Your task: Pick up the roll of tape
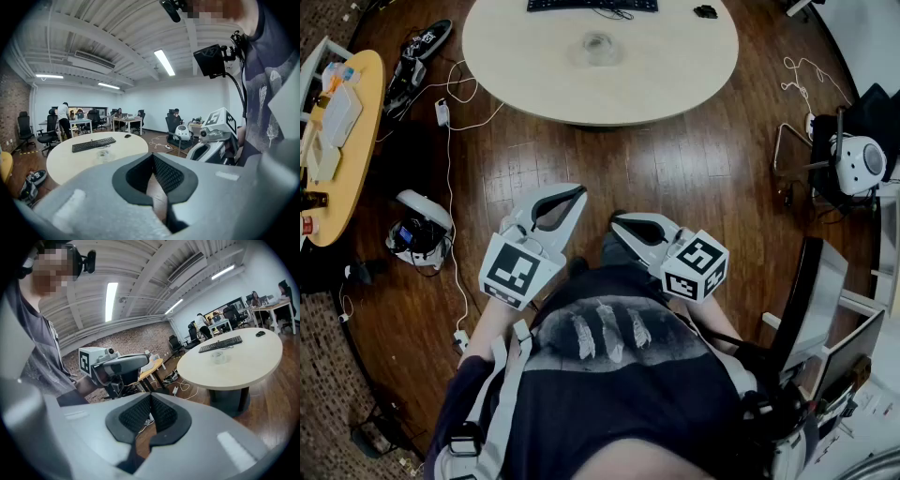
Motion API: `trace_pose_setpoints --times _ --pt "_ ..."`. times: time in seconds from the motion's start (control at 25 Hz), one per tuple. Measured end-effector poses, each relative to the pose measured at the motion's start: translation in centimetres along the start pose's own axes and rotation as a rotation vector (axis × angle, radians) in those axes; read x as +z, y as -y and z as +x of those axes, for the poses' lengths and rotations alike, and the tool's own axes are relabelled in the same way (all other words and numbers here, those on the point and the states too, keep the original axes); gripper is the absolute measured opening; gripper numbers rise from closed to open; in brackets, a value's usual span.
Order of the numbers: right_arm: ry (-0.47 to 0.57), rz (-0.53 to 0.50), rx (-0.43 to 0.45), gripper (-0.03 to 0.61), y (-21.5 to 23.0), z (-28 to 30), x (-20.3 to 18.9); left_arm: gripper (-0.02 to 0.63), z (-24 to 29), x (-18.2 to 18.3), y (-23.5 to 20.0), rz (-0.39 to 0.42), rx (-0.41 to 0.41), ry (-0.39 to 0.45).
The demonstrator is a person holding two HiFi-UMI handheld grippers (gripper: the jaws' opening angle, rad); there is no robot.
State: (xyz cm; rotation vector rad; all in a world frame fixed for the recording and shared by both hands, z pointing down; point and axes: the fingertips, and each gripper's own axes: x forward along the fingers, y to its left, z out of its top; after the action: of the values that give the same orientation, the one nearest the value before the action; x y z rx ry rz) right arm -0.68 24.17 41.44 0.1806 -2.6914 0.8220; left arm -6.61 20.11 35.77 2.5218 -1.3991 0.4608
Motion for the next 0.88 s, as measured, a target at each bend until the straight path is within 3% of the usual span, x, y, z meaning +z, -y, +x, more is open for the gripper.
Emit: trace_pose_setpoints --times 0.24,0.44,0.72,0.88 --pt "-0.031 0.002 0.028 0.006 7.5 -2.4 2.4 0.003 7.6 1.9 -1.6 0.024 0.050 -0.026" --pt "-0.043 0.017 0.038 0.006 12.2 -3.5 4.1 0.003 11.7 2.8 -2.7 0.097 0.079 -0.095" --pt "-0.056 0.029 0.034 0.006 15.1 -3.1 5.6 0.003 15.6 2.5 -7.3 0.205 0.100 -0.199" --pt "-0.062 0.043 -0.003 0.006 16.6 -2.8 6.3 0.003 18.4 2.7 -10.4 0.191 0.079 -0.203"
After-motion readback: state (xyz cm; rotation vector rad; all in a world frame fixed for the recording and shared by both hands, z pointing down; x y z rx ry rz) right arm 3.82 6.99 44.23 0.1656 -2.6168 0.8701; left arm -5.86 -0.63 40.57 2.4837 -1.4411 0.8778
